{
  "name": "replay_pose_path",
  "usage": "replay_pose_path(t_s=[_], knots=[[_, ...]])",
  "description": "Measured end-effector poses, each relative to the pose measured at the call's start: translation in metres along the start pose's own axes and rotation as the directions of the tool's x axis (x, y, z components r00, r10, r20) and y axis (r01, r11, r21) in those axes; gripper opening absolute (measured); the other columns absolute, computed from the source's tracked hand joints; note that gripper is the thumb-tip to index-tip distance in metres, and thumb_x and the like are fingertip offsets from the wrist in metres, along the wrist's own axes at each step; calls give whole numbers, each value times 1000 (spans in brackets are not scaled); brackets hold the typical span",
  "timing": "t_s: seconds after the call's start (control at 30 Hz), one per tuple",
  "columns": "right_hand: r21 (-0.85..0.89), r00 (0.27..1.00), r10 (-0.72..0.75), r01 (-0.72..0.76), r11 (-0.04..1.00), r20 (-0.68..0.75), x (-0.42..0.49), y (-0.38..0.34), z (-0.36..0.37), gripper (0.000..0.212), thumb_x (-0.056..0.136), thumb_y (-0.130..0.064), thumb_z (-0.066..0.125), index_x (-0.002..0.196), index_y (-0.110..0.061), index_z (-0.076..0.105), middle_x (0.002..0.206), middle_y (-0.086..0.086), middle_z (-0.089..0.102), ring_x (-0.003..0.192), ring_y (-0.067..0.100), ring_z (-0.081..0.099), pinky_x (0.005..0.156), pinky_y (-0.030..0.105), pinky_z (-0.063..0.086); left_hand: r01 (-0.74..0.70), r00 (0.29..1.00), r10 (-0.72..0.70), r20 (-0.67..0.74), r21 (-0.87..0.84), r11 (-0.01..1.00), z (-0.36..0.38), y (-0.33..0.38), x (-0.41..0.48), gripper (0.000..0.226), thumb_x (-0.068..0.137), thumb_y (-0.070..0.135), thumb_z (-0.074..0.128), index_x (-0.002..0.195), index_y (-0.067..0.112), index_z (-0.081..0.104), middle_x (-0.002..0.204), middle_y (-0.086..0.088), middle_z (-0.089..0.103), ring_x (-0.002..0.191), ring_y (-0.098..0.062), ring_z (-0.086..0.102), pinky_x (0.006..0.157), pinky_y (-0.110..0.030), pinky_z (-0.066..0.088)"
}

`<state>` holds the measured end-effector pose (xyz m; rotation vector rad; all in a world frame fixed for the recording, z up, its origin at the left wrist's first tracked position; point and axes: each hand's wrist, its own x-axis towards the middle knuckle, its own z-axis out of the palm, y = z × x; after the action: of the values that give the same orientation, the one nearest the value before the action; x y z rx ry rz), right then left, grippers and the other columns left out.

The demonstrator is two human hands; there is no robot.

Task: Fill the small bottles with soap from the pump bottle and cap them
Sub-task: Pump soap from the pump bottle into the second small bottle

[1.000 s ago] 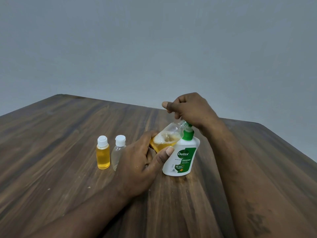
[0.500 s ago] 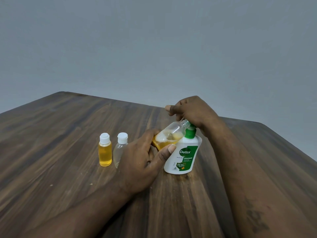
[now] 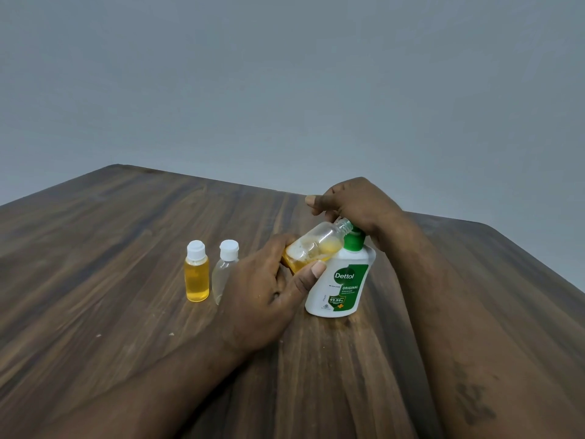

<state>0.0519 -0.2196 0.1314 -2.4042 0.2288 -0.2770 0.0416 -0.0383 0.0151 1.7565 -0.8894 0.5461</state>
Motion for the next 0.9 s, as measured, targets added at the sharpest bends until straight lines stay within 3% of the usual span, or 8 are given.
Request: replay_pose_path(t_s=[0.13, 0.23, 0.33, 0.5, 0.6, 0.77, 0.9], knots=[[87, 991, -25, 36, 996, -129, 0, -1, -5, 32, 88, -48, 78, 75, -19, 76, 61, -9, 67, 64, 8, 60, 67, 28, 44, -2, 1000, 2, -1, 2, 1000, 2, 1, 0, 44, 95, 64, 51, 114, 26, 62, 78, 26, 60, 70, 0, 61, 55, -9, 38], [34, 973, -91, 100, 994, -212, -2, -4, -6, 37, 88, -52, 77, 80, -16, 76, 68, -7, 70, 70, 6, 63, 63, 25, 43, -4, 1000, 4, -7, -3, 1000, 3, 1, 0, 42, 95, 64, 51, 115, 28, 61, 82, 22, 62, 72, -3, 62, 56, -9, 39], [37, 978, -87, 96, 995, -192, -2, -4, -5, 35, 89, -51, 76, 79, -18, 76, 68, -7, 70, 72, 7, 64, 66, 27, 44, -5, 1000, 5, -12, -11, 1000, 2, 2, 0, 43, 96, 61, 52, 114, 24, 63, 81, 24, 62, 71, -1, 61, 57, -8, 38], [9, 1000, 11, -11, 1000, 2, 1, 3, 0, 31, 93, -45, 73, 80, -17, 80, 69, -8, 68, 72, 13, 62, 79, 35, 50, 5, 1000, -5, 12, 14, 1000, 1, 0, 0, 37, 96, 63, 51, 109, 30, 60, 82, 25, 61, 71, -3, 61, 55, -9, 37], [-22, 1000, -13, 12, 1000, -18, 1, 1, -1, 31, 94, -46, 72, 78, -20, 78, 69, -10, 68, 72, 11, 61, 84, 38, 50, 10, 1000, -10, 5, 13, 1000, 1, -1, 0, 45, 95, 65, 50, 114, 26, 63, 79, 23, 61, 72, -3, 62, 55, -9, 38], [45, 986, -48, 56, 997, -160, -3, -3, -7, 36, 89, -51, 76, 80, -16, 77, 68, -6, 70, 69, 9, 63, 65, 27, 43, -10, 1000, 10, 1, -9, 1000, 3, 1, 0, 45, 95, 62, 52, 117, 23, 64, 79, 26, 61, 74, -1, 62, 58, -8, 39], [25, 972, -84, 92, 995, -219, -5, -6, -7, 39, 88, -54, 75, 80, -16, 77, 69, -5, 72, 74, 10, 66, 65, 27, 46, -21, 1000, 21, -15, -9, 1000, 2, 2, 1, 46, 96, 60, 53, 119, 21, 64, 75, 22, 59, 73, -3, 62, 57, -10, 40]])
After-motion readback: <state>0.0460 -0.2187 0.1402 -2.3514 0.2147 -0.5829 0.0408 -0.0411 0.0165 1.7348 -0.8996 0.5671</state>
